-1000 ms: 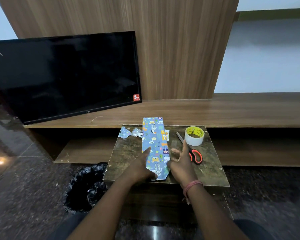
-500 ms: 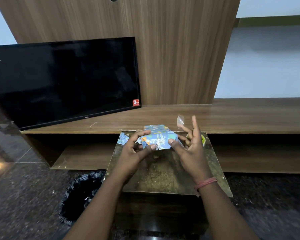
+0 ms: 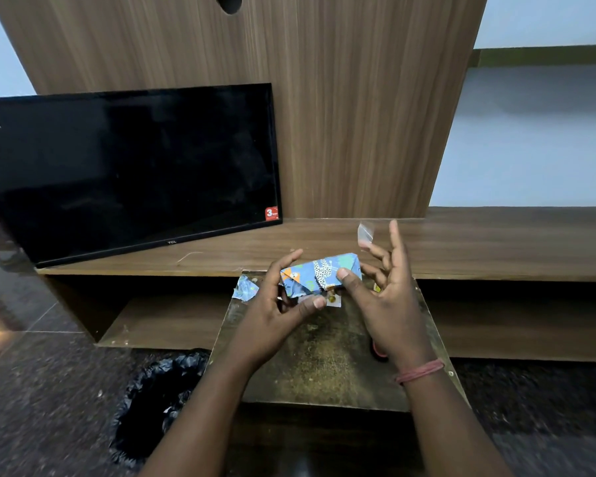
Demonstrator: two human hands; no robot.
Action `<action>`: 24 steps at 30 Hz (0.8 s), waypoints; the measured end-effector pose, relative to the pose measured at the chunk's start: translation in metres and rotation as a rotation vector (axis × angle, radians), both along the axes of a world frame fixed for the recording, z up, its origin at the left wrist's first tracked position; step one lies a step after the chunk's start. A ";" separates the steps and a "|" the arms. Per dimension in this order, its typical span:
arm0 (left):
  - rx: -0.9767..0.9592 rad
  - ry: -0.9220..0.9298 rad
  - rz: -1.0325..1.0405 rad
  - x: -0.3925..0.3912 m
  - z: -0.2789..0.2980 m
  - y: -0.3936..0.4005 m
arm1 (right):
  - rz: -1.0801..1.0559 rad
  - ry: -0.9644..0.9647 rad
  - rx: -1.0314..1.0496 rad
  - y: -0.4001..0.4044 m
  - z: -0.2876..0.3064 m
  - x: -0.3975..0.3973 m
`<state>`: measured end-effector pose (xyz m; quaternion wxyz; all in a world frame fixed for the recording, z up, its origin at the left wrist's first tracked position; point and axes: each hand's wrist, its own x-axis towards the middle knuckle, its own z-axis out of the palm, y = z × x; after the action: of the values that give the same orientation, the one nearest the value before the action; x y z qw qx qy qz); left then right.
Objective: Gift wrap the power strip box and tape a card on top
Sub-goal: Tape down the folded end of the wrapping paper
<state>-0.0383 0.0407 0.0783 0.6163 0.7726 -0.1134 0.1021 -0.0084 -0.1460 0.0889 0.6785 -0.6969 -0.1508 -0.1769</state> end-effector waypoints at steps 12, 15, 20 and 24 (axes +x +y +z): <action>0.142 -0.097 0.120 0.008 -0.006 0.002 | -0.082 -0.261 -0.425 0.005 0.013 -0.021; 0.145 -0.107 0.133 0.007 -0.006 -0.001 | -0.106 -0.376 -0.499 0.015 0.017 -0.024; 0.145 -0.080 0.124 0.008 -0.002 0.002 | 0.008 -0.402 -0.432 0.018 0.017 -0.023; 0.161 -0.083 0.104 0.009 0.000 0.004 | 0.074 -0.359 -0.379 0.013 0.020 -0.025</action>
<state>-0.0288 0.0447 0.0787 0.5409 0.8195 -0.1064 0.1566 -0.0333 -0.1329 0.1093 0.5044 -0.7629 -0.3246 -0.2412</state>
